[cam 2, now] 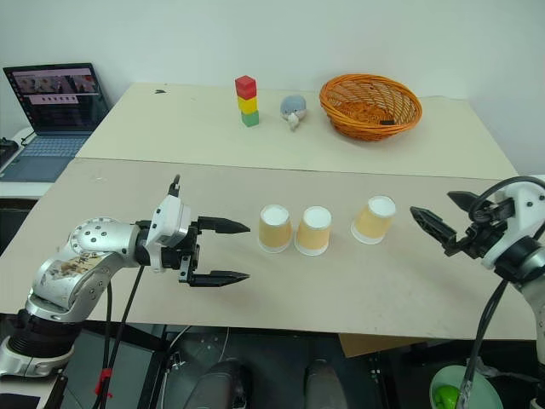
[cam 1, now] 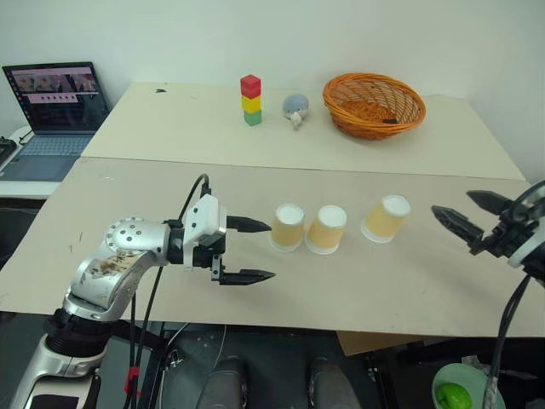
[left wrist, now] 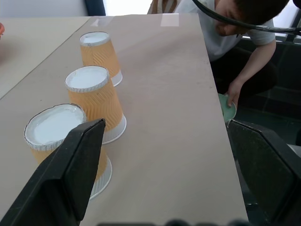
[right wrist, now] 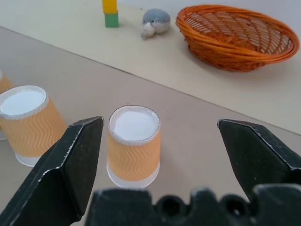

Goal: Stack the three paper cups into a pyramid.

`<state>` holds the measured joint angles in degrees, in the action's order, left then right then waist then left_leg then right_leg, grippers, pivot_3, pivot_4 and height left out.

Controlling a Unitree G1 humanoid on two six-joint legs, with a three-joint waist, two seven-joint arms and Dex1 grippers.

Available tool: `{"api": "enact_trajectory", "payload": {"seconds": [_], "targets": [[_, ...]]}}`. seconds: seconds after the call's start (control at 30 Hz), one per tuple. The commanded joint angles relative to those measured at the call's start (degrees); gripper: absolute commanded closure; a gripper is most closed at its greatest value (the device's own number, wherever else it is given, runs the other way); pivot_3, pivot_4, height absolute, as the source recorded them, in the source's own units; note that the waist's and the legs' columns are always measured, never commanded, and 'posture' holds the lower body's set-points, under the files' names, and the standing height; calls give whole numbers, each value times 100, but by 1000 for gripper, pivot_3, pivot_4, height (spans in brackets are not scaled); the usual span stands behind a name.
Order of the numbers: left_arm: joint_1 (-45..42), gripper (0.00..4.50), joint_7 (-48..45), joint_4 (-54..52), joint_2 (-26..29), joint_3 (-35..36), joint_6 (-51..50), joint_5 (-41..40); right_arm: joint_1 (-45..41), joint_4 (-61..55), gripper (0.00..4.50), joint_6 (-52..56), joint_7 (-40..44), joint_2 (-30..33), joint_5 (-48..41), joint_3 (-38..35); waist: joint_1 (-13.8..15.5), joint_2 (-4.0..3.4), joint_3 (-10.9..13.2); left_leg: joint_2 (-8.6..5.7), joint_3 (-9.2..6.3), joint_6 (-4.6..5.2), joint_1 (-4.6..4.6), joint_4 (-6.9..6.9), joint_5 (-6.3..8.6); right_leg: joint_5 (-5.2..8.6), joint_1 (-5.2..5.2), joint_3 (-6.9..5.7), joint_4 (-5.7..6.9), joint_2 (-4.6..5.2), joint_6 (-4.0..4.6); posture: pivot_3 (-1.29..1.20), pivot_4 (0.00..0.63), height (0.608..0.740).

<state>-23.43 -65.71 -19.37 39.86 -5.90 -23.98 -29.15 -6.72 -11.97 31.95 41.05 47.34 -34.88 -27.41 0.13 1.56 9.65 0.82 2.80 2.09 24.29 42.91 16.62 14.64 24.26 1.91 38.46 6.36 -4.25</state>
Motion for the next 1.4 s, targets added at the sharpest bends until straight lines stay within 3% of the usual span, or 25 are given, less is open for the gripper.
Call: {"api": "enact_trajectory", "payload": {"seconds": [0.03,0.57,1.13,1.33,1.4], "targets": [[39,78,89,-100,-44,47,103,34,-303,368,0,-213,50,29,239,217,-6,0,0,0,0,0,-1,0,0,0,-1,0,0,-1,0,0,150,681],[191,78,504,-236,-19,288,-40,-90,-1151,1582,0,-855,512,-403,771,1080,-48,-1,0,1,0,0,-1,-2,0,0,2,-1,2,-1,0,0,150,681],[310,78,755,-339,-16,492,-138,-168,-1859,2516,0,-1162,807,-681,1061,1459,-84,-2,1,2,-1,0,-1,-2,0,0,4,-1,6,-1,0,0,150,681],[327,17,840,-343,-12,570,-152,-144,-2230,3023,1690,-1392,891,-833,1208,1539,-89,-2,1,1,0,0,-1,-2,0,-1,4,-1,7,0,1,0,150,681],[454,17,863,-367,44,658,-154,-135,-2335,3091,1739,-1394,857,-843,1240,1525,-89,-3,2,1,0,0,0,-2,0,-1,6,-1,7,0,1,0,150,681]]}}
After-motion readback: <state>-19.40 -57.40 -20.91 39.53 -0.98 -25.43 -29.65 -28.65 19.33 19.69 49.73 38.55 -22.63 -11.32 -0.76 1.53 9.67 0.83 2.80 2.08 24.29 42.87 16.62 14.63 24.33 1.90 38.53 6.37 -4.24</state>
